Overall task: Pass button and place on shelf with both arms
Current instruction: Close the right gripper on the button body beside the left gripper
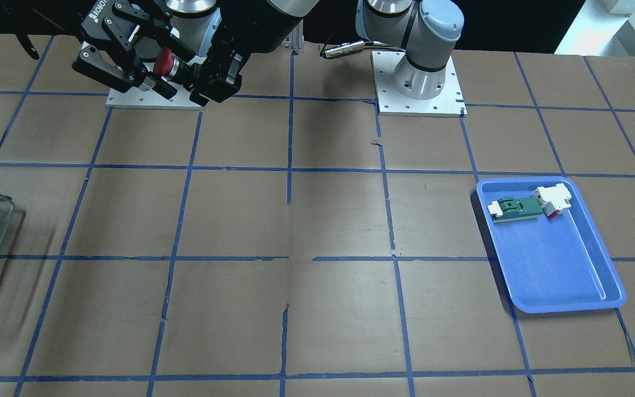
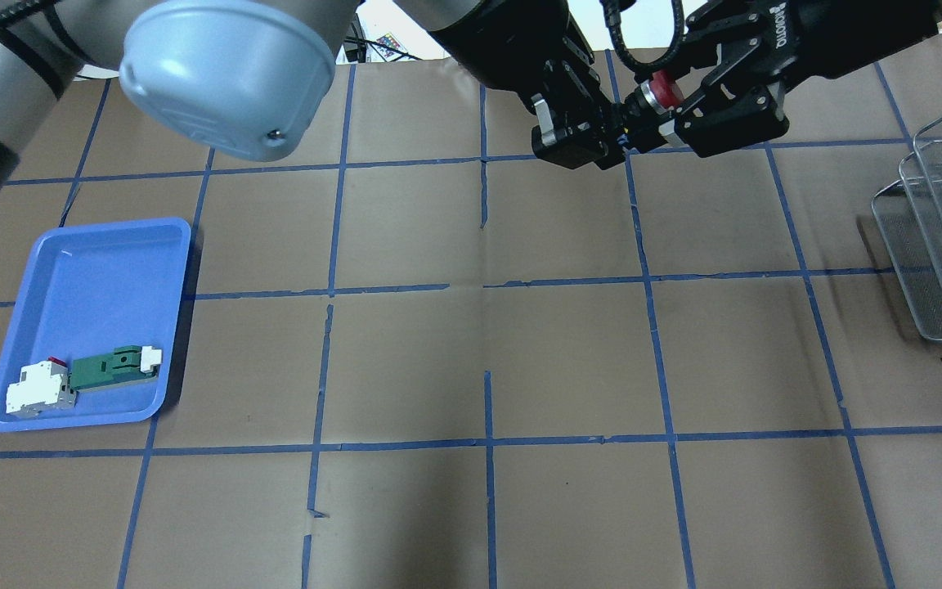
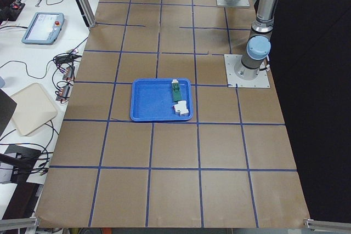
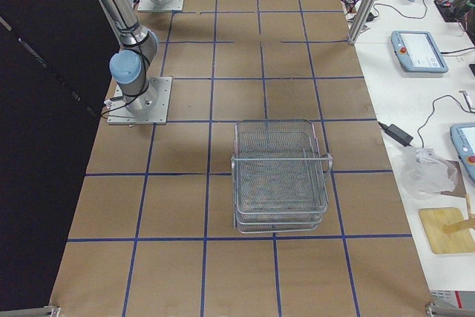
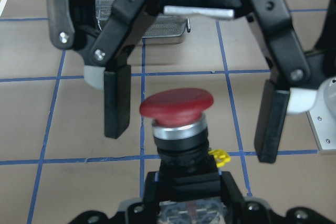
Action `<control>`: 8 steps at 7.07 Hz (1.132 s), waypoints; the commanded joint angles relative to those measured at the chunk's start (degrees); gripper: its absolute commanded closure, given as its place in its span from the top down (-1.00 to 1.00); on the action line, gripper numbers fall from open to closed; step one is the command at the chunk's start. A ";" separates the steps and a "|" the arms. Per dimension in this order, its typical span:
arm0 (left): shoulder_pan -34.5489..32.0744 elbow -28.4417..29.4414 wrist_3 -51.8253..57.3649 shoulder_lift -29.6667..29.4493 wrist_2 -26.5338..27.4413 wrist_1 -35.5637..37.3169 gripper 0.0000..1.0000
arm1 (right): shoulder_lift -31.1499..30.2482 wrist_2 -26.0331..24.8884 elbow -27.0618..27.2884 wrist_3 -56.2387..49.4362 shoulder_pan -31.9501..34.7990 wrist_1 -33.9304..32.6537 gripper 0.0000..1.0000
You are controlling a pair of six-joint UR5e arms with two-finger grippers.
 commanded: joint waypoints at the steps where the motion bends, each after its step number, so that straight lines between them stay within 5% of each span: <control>1: -0.03 -0.07 0.00 0.40 -0.07 -0.01 -0.87 | 0.11 -0.27 0.00 -0.16 0.01 -0.67 -1.00; 2: 0.14 -0.07 0.00 0.32 0.01 -0.01 -0.67 | 0.11 -0.18 0.00 -0.16 0.01 -0.67 -1.00; 3: 0.23 -0.24 -0.44 0.32 0.45 0.08 0.98 | 0.11 -0.18 0.00 -0.16 0.01 -0.67 -1.00; 6: 1.02 0.36 -0.70 0.58 2.98 -0.18 1.00 | 0.46 -0.62 0.09 0.46 -0.08 -0.85 -1.00; 8: 4.16 -0.33 -5.33 1.02 9.66 -0.10 1.00 | 2.90 -11.09 0.09 -0.34 -2.26 -2.15 -1.00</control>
